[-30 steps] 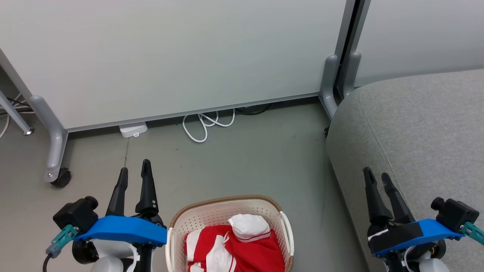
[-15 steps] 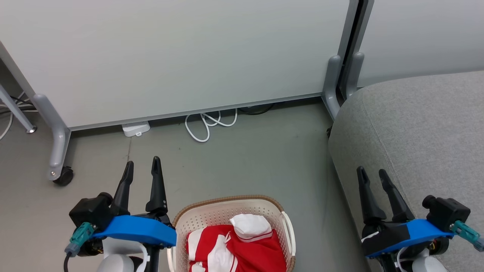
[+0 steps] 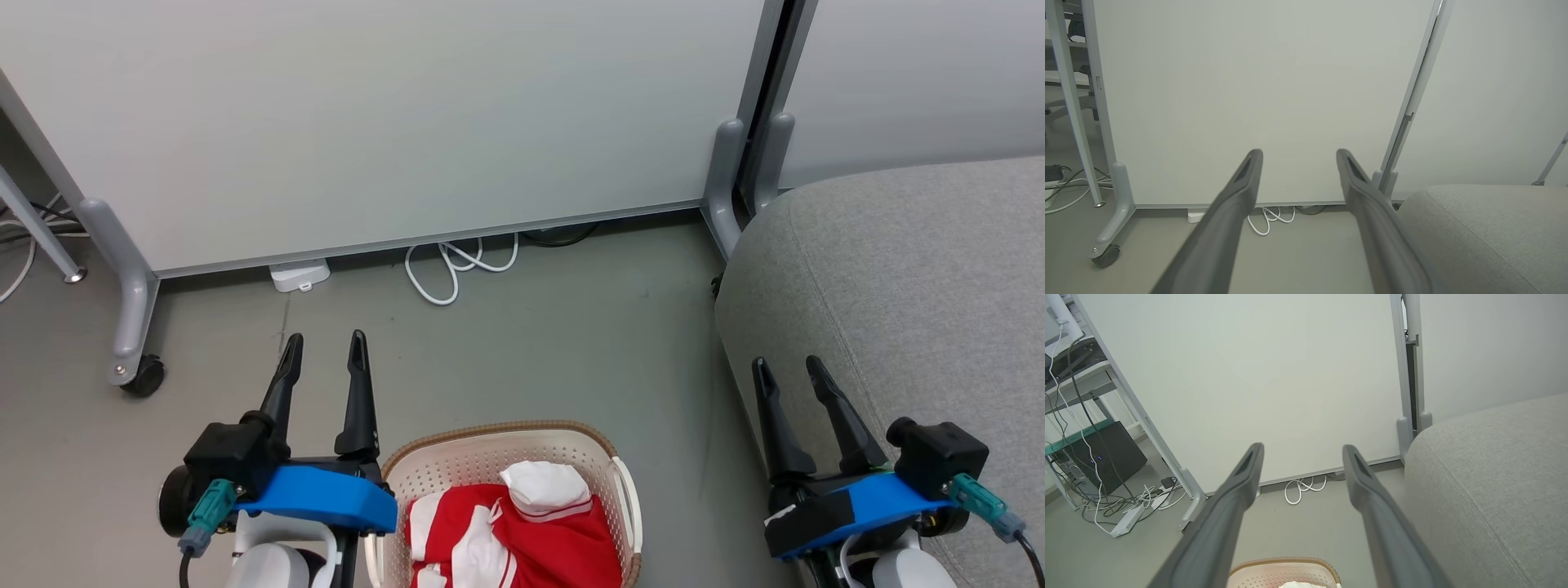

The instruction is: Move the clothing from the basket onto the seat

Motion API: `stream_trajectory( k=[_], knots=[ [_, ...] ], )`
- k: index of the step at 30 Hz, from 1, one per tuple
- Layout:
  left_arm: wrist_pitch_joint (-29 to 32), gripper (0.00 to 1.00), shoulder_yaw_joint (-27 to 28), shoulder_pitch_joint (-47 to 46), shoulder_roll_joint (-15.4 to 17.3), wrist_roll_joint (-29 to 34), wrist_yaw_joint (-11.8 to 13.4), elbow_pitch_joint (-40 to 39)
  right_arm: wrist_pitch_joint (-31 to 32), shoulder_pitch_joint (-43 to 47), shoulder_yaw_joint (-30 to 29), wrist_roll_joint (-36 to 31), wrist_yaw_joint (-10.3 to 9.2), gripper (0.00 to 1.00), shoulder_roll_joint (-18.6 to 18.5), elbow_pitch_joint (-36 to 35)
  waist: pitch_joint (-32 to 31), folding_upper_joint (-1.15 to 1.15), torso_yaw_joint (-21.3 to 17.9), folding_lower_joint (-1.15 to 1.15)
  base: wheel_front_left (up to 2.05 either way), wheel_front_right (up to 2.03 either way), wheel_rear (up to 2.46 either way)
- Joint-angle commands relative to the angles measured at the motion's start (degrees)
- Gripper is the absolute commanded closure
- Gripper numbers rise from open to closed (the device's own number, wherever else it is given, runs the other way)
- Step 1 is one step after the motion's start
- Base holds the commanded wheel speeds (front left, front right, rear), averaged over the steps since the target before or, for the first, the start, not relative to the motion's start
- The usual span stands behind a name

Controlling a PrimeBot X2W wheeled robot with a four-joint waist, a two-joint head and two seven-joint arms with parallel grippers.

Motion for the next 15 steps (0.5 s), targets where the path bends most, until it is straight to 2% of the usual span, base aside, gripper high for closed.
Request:
stream_trajectory(
  k=[1,15],
  knots=[
    [-0.46,0.0,-0.29,-1.04,0.28,1.14,0.18,-0.4,-0.57,-0.84,0.2,-1.2,0.1,0.0,-0.39,-0.2,0.01,0.0,0.01,-0.01,0.0,0.0,0.0],
    [-2.13,0.0,-0.92,-1.22,-0.16,7.26,-0.36,0.09,-2.21,-1.23,0.92,-8.18,0.11,0.0,-0.41,0.0,0.24,0.0,-0.01,-0.01,0.0,0.0,0.0]
  ],
)
